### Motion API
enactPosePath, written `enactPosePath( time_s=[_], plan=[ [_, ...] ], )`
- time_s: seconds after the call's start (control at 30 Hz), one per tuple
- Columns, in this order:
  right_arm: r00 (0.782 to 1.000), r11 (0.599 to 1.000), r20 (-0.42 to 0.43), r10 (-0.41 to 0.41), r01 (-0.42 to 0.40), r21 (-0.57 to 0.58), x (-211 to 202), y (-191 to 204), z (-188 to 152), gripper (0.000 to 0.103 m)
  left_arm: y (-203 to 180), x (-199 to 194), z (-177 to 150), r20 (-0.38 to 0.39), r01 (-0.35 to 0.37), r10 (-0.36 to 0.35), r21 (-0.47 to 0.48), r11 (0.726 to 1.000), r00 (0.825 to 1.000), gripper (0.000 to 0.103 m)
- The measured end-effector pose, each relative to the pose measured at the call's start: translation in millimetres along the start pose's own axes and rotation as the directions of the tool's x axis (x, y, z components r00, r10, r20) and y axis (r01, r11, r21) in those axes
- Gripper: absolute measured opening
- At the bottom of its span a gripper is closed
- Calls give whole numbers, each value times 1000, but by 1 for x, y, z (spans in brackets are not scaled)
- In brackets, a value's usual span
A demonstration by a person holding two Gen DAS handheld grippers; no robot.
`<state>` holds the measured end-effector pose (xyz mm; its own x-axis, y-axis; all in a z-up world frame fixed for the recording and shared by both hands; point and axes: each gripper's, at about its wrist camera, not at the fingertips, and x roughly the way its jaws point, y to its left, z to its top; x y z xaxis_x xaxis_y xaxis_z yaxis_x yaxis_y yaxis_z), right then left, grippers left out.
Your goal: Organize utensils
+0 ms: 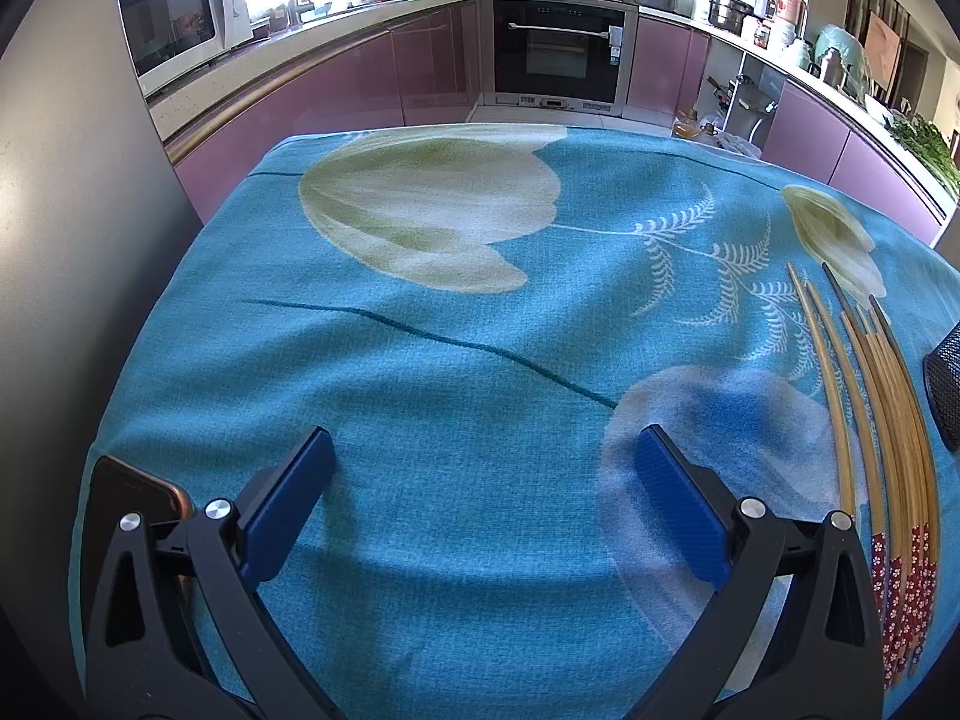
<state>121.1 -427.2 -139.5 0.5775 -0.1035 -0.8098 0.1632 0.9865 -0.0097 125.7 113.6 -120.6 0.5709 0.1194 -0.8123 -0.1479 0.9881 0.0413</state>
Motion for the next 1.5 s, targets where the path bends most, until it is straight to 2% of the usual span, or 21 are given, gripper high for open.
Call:
enactPosePath(
  time_s=[0.3,0.47,0.53,0.6,0.63,0.77,0.9,1.0,1.23,1.33,1.4,1.5],
  plan=[
    [1000,1000,-1,-1,1,5,0,0,0,98,0,-6,-2,12,21,-21,-6,1000,1000,98],
    [1000,997,-1,-27,27,69,-6,7,-3,97,-8,-28,-9,95,86,-83,-29,996,992,98],
    [998,999,69,4,-7,45,-27,25,-9,96,-14,-42,-9,141,108,-103,-24,994,985,98],
    [987,998,152,54,-56,7,-56,49,-14,96,-21,-59,-10,197,121,-115,-20,992,974,98],
    [974,995,207,97,-97,-11,-73,61,-17,96,-25,-70,-10,232,132,-126,-11,991,965,98],
    [893,970,379,244,-224,-96,-129,106,-31,96,-44,-112,-11,362,150,-149,26,988,920,98],
    [832,957,476,286,-225,-182,-158,145,-42,96,-63,-144,-13,445,146,-159,63,987,881,98],
    [798,950,517,309,-228,-215,-168,159,-48,96,-73,-162,-18,498,125,-148,80,989,855,98],
    [771,942,546,329,-233,-239,-173,170,-49,96,-82,-190,-30,576,107,-131,76,991,807,98],
    [767,943,551,328,-227,-245,-174,175,-49,96,-82,-197,-34,599,100,-128,80,992,790,98],
    [765,941,551,333,-229,-250,-174,178,-51,96,-82,-201,-37,626,78,-107,74,994,773,98],
    [764,939,550,336,-230,-254,-173,181,-51,96,-83,-205,-40,637,67,-99,75,995,765,98]
  ],
)
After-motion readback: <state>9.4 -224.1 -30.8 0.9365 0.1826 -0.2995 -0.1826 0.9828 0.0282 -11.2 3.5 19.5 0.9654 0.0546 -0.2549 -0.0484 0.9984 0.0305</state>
